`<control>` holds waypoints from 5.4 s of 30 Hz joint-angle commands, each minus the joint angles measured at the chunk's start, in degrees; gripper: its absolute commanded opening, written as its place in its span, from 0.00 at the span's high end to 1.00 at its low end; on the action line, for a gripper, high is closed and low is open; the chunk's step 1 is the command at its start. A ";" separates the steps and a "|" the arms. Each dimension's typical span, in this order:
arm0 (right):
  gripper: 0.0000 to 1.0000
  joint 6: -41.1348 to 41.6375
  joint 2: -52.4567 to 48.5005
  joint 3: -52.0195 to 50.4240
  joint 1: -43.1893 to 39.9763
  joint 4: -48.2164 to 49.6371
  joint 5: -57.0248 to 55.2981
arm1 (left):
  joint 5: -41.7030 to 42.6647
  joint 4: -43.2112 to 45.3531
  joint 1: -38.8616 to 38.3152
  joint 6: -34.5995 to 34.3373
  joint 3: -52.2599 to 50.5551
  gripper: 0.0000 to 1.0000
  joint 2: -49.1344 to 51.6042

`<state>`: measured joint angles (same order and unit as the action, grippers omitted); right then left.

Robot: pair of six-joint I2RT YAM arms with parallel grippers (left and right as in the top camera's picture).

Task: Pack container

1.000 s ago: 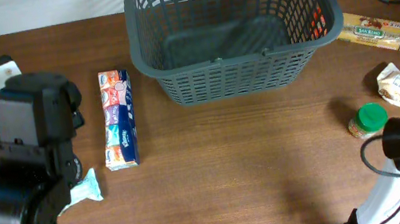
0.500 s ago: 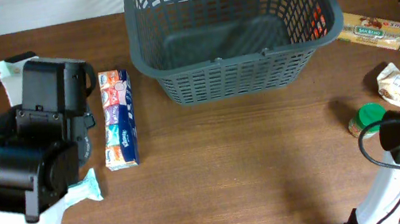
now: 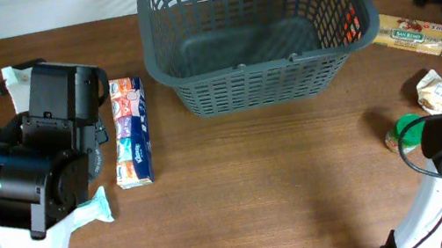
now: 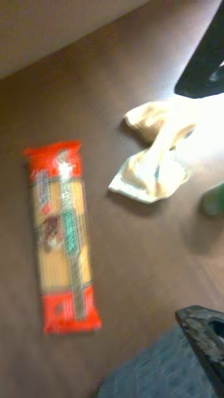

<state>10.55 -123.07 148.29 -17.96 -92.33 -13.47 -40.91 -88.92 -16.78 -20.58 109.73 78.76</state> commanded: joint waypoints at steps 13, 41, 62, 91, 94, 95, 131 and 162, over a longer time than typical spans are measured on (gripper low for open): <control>0.01 3.63 12.57 -0.24 -6.69 -5.01 9.05 | -8.44 2.99 0.35 0.46 0.02 0.00 0.11; 0.01 7.74 32.33 -51.52 -6.56 8.07 2.97 | -7.78 2.97 9.92 0.46 0.02 0.00 0.11; 0.01 6.05 31.63 -75.76 -6.49 23.50 8.96 | -7.78 2.97 9.92 0.46 0.02 0.00 0.11; 0.01 8.02 21.27 -81.85 -6.49 32.37 10.38 | -7.78 2.97 9.92 0.46 0.02 0.00 0.11; 0.01 8.11 21.27 -81.85 -6.49 32.65 10.93 | -7.78 2.97 9.92 0.46 0.02 0.01 0.11; 0.01 8.48 21.27 -81.85 -6.49 32.72 10.95 | -7.78 2.97 9.92 0.46 0.02 0.00 0.11; 0.01 9.05 21.27 -85.05 -2.73 38.23 9.55 | -7.78 2.97 9.92 0.46 0.02 0.00 0.11; 0.01 8.33 21.27 -86.25 -2.73 40.96 7.21 | -7.78 2.97 9.92 0.46 0.02 0.00 0.11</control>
<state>19.22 -101.56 63.26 -20.99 -51.77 -5.08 -48.27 -85.95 -7.09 -20.58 109.73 78.76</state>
